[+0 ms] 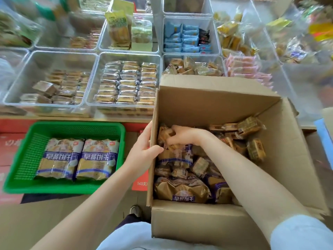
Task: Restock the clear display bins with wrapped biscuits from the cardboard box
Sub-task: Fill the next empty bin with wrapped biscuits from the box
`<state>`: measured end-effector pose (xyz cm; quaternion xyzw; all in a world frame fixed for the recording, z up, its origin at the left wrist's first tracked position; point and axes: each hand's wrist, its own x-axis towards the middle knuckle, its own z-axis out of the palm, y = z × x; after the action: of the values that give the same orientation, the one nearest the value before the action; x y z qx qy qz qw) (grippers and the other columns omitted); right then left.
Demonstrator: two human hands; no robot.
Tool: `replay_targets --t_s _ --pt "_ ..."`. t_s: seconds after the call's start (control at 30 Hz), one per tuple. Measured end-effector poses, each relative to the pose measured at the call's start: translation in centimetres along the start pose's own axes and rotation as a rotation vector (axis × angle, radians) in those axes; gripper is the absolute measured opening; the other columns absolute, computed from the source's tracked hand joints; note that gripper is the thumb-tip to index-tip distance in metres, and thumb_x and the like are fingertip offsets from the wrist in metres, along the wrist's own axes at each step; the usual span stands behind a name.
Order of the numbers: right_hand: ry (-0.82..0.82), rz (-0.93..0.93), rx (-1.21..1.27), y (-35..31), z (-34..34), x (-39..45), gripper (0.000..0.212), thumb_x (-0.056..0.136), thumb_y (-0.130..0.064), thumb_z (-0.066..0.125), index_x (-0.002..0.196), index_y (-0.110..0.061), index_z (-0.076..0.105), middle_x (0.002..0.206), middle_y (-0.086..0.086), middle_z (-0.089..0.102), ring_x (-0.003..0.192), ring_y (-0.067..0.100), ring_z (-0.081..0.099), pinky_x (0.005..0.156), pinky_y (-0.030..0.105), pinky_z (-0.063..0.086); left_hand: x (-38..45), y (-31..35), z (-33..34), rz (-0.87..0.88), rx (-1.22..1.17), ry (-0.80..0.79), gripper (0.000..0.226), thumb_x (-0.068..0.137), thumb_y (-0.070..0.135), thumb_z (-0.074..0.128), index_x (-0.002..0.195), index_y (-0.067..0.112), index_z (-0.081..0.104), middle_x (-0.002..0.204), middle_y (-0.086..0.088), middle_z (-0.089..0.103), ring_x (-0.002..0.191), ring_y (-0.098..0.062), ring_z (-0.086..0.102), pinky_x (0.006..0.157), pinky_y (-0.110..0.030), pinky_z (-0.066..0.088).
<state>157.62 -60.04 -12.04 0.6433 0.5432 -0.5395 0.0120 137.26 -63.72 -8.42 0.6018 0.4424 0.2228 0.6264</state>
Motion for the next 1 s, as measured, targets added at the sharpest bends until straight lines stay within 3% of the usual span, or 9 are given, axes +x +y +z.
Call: replay_targets --t_s 0.1,0.2,0.27,0.37,0.5,0.63,0.7,0.87,1.0 --pt "0.23 -0.163 0.023 -2.6 -1.7 -4.7 0.052 0.082 -0.038 0.072 0.124 -0.028 0.043 0.11 -0.008 0.058 0.097 0.01 0.061 0.076 0.027 0.054 -0.4 0.6 -0.2 -0.025 -0.049 -0.041 0.081 0.086 0.042 0.073 0.154 0.036 0.03 0.143 0.012 0.053 0.124 -0.003 0.057 0.101 -0.029 0.05" --pt "0.495 -0.387 0.071 -5.1 -2.1 -7.8 0.052 0.081 -0.034 0.078 0.124 -0.032 0.048 0.109 -0.009 0.062 0.098 0.008 0.061 0.082 0.023 0.053 -1.1 2.5 -1.8 -0.006 -0.06 0.169 0.08 0.08 0.069 0.067 0.147 0.036 0.042 0.132 0.011 0.06 0.114 -0.001 0.06 0.093 -0.023 0.05" --pt "0.623 -0.514 0.012 -7.6 -1.7 -8.8 0.054 0.082 -0.039 0.078 0.128 -0.034 0.051 0.111 -0.012 0.063 0.099 0.006 0.06 0.084 0.02 0.051 -1.4 3.8 -3.8 0.067 -0.126 0.282 0.073 0.075 0.067 0.063 0.139 0.034 0.052 0.121 0.008 0.067 0.109 -0.006 0.065 0.089 -0.027 0.053" --pt "0.721 -0.591 -0.191 -12.3 0.0 -9.0 0.057 0.08 -0.052 0.073 0.13 -0.033 0.054 0.109 -0.018 0.058 0.095 0.003 0.054 0.081 0.021 0.05 -1.4 6.1 -7.4 0.126 -0.182 0.239 0.061 0.082 0.053 0.07 0.134 0.024 0.055 0.11 -0.003 0.072 0.097 -0.019 0.071 0.076 -0.029 0.058" --pt "0.675 -0.59 -0.161 -18.0 2.0 -6.7 0.059 0.082 -0.054 0.076 0.132 -0.029 0.057 0.113 -0.013 0.058 0.095 0.0 0.054 0.081 0.014 0.046 -0.7 7.2 -14.1 0.133 -0.186 0.158 0.03 0.097 0.019 0.064 0.124 0.008 0.058 0.106 -0.013 0.073 0.096 -0.029 0.073 0.071 -0.029 0.061" --pt "0.627 -0.488 0.208 -24.2 3.5 -2.5 0.018 0.103 -0.035 0.054 0.115 -0.026 0.062 0.079 -0.013 0.065 0.068 0.002 0.058 0.062 0.015 0.044 -0.4 5.1 -23.1 0.1 -0.396 0.124 0.027 0.1 0.015 0.057 0.125 0.005 0.053 0.109 -0.013 0.073 0.101 -0.028 0.072 0.074 -0.033 0.061" --pt "0.571 -0.437 0.249 -29.2 6.1 1.1 0.021 0.107 -0.034 0.043 0.112 -0.021 0.059 0.072 -0.014 0.064 0.066 -0.001 0.058 0.061 0.014 0.042 -0.4 3.3 -28.1 0.056 -0.43 0.134 0.023 0.103 0.016 0.053 0.124 0.009 0.051 0.103 -0.007 0.073 0.096 -0.022 0.072 0.071 -0.029 0.059" --pt "0.452 -0.345 0.192 -40.4 12.6 12.4 0.032 0.102 -0.051 0.033 0.114 -0.022 0.038 0.097 0.004 0.061 0.087 0.017 0.059 0.081 0.04 0.047 1.3 -1.6 -39.4 -0.086 -0.323 0.274 0.038 0.105 0.044 0.046 0.134 0.021 0.039 0.122 -0.009 0.065 0.104 -0.023 0.069 0.089 -0.044 0.058" --pt "0.292 -0.235 0.273 -44.2 13.2 18.5 0.025 0.098 -0.044 0.042 0.112 -0.023 0.046 0.104 0.013 0.063 0.098 0.029 0.062 0.089 0.054 0.053 2.6 -4.7 -47.1 -0.113 -0.227 0.225 0.019 0.109 0.039 0.031 0.114 0.035 0.049 0.111 0.007 0.063 0.106 -0.014 0.062 0.087 -0.029 0.047"
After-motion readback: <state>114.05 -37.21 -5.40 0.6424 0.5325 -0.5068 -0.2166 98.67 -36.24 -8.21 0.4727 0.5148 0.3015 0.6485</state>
